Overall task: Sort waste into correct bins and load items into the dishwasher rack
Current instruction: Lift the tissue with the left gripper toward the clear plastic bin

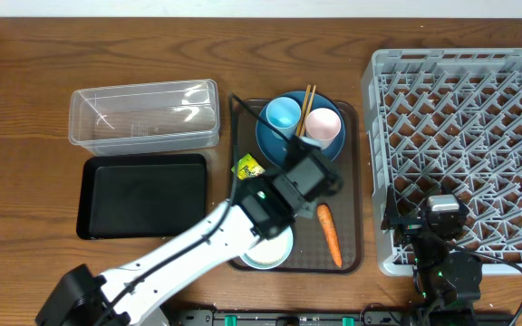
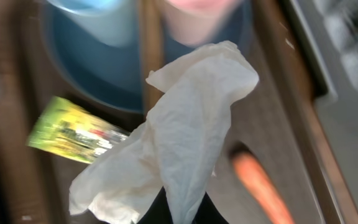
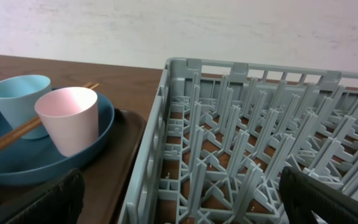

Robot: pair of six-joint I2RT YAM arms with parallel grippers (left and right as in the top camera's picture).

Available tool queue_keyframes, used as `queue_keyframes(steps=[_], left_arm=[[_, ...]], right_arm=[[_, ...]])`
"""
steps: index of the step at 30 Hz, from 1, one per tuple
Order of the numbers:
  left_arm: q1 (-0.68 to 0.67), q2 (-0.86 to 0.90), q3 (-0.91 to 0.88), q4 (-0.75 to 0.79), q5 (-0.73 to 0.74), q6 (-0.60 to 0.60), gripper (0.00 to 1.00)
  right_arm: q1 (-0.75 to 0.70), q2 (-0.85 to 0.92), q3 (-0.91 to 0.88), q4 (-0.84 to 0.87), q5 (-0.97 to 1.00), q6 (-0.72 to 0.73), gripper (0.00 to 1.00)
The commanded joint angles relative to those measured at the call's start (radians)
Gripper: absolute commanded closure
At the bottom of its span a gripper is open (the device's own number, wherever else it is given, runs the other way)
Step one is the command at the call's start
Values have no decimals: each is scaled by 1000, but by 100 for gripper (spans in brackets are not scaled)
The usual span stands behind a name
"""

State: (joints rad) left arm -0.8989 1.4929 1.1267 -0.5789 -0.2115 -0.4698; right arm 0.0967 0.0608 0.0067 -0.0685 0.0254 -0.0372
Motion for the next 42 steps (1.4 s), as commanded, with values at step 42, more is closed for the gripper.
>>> queue_keyframes(steps=[42], left_arm=[[703, 271, -8, 193, -5, 5, 94]], right_arm=[[8, 0, -1, -3, 0, -5, 1]])
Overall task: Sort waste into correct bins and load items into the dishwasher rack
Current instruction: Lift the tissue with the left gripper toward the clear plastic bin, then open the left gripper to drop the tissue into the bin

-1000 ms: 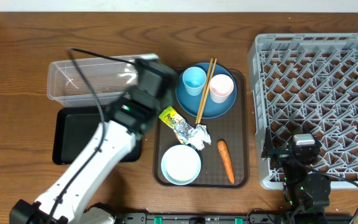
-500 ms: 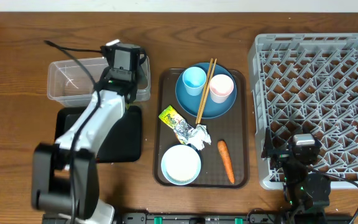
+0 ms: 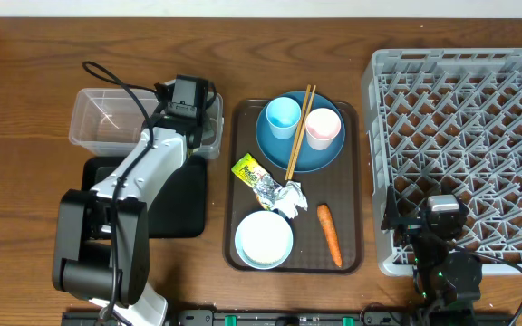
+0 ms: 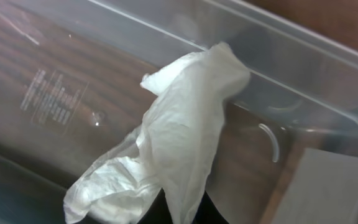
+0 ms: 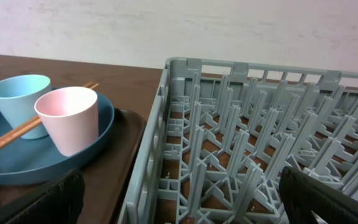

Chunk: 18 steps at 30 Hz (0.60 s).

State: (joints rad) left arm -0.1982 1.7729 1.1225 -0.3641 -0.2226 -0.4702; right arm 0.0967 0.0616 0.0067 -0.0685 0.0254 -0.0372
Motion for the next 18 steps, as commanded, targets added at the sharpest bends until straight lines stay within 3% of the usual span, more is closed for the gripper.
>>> queue_keyframes(steps=[1, 18], left_arm=[[3, -10, -4, -31, 7, 6, 94], [4, -148, -4, 7, 53, 7, 93]], right_arm=[[8, 0, -1, -3, 0, -5, 1], [8, 0, -1, -3, 0, -5, 1]])
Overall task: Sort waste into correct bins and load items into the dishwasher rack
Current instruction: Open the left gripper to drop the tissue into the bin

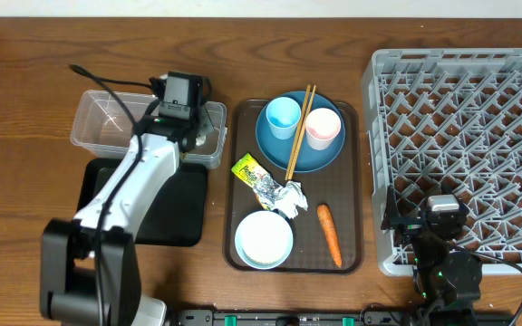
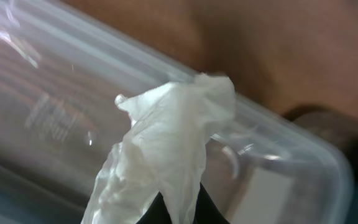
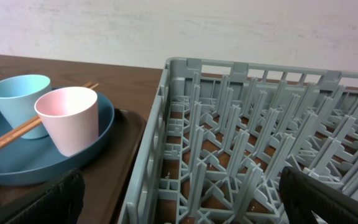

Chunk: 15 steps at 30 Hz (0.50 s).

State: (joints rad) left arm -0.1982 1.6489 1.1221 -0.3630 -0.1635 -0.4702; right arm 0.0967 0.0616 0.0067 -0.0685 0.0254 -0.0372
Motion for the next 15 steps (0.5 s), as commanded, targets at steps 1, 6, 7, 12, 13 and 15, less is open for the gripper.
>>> queue_keyframes(steps=[1, 6, 7, 12, 13, 15], left_arm=[[4, -24, -3, 10, -11, 6, 93], [14, -8, -4, 16, -82, 6, 91], [19, -5, -4, 15, -95, 6, 91], [66, -3, -4, 9, -122, 6, 90], [77, -3, -4, 8, -122, 6, 90], [98, -3, -4, 6, -122, 6, 90]], right_arm=[[8, 0, -1, -3, 0, -5, 1], [8, 0, -1, -3, 0, -5, 1], [8, 0, -1, -3, 0, -5, 1], [8, 0, -1, -3, 0, -5, 1], [8, 0, -1, -3, 0, -5, 1], [8, 0, -1, -3, 0, -5, 1]])
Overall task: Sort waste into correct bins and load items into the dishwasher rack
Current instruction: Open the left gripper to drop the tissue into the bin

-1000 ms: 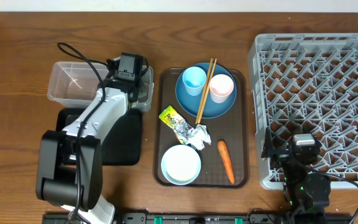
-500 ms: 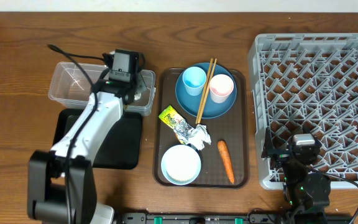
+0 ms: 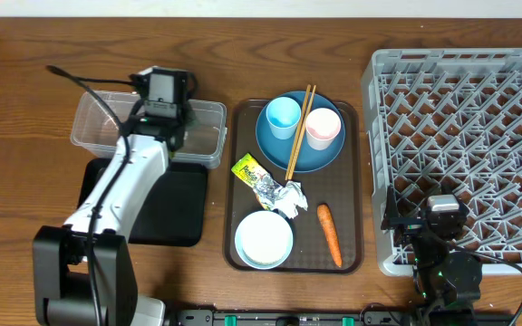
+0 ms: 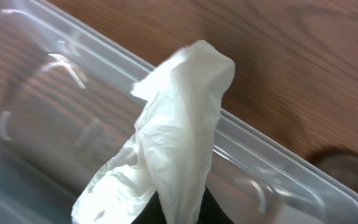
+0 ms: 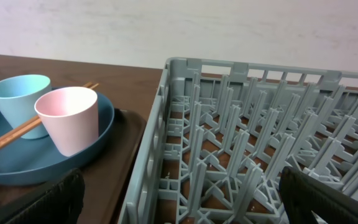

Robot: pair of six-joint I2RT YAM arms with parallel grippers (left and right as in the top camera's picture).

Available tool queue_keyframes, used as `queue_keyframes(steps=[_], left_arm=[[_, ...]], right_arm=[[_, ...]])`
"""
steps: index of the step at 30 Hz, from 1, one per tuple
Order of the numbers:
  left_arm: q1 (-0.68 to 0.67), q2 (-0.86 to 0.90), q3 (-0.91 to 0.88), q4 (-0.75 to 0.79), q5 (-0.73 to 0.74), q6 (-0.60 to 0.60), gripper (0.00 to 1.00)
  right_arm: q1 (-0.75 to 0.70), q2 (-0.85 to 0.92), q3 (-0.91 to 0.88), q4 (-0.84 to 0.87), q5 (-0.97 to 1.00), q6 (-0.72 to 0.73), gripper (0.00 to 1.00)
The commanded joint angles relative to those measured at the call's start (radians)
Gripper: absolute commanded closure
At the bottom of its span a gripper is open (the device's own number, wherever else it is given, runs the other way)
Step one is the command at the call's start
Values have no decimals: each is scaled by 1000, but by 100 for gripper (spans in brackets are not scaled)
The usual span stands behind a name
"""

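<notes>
My left gripper (image 3: 159, 101) hangs over the clear plastic bin (image 3: 102, 127), shut on a crumpled white tissue (image 4: 180, 118). In the left wrist view the tissue dangles above the bin's rim (image 4: 272, 168), and the fingers are mostly hidden behind it. On the brown tray (image 3: 353, 195) lie a green wrapper (image 3: 247, 168), a foil scrap (image 3: 288, 196), a carrot (image 3: 329, 234) and a white bowl (image 3: 264, 240). A blue plate (image 3: 320, 154) carries a blue cup (image 3: 282, 114), a pink cup (image 3: 323, 126) and chopsticks (image 3: 297, 127). My right gripper (image 5: 179, 199) rests open at the grey rack (image 3: 460, 136).
A black flat bin (image 3: 166, 213) lies just in front of the clear one. The left arm stretches across it from the table's front left. The rack's near corner (image 5: 166, 112) stands close before the right gripper.
My left gripper, tissue still in it, has shifted left from the clear bin's right end toward its middle. The right arm has not moved.
My left gripper first held the tissue just above the brown tray beside the wrapper and carrot. Then it was at the clear bin's right end with the tissue. It has since moved further left over that bin, still shut on the tissue.
</notes>
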State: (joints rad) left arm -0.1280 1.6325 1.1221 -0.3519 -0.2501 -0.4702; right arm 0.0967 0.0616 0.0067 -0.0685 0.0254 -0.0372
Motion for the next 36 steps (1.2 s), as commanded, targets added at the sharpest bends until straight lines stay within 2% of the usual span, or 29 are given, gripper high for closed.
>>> queue_keyframes(steps=[1, 2, 3, 8, 12, 15, 18, 21, 24, 28, 31, 36], left_arm=[[37, 13, -4, -6, -35, 6, 89], [47, 13, -4, -6, -35, 6, 89], [54, 13, -4, -6, -35, 6, 84], [66, 5, -3, 2, -27, 12, 30], [65, -49, 5, 1, -13, 33, 7], [65, -121, 5, -15, 72, 33, 4], [60, -224, 5, -91, 244, 32, 4], [29, -318, 5, -208, 454, 32, 11], [-44, -376, 5, -331, 553, 31, 11], [-195, -396, 4, -463, 552, 32, 13], [-321, -384, -8, -498, 537, 32, 16], [-517, -337, -20, -506, 386, 31, 20]], right_arm=[[8, 0, -1, -3, 0, -5, 1], [8, 0, -1, -3, 0, -5, 1], [8, 0, -1, -3, 0, -5, 1], [8, 0, -1, -3, 0, -5, 1], [8, 0, -1, -3, 0, -5, 1], [8, 0, -1, -3, 0, -5, 1], [8, 0, -1, -3, 0, -5, 1], [8, 0, -1, -3, 0, -5, 1], [8, 0, -1, -3, 0, -5, 1], [8, 0, -1, -3, 0, -5, 1], [8, 0, -1, -3, 0, -5, 1], [8, 0, -1, -3, 0, -5, 1]])
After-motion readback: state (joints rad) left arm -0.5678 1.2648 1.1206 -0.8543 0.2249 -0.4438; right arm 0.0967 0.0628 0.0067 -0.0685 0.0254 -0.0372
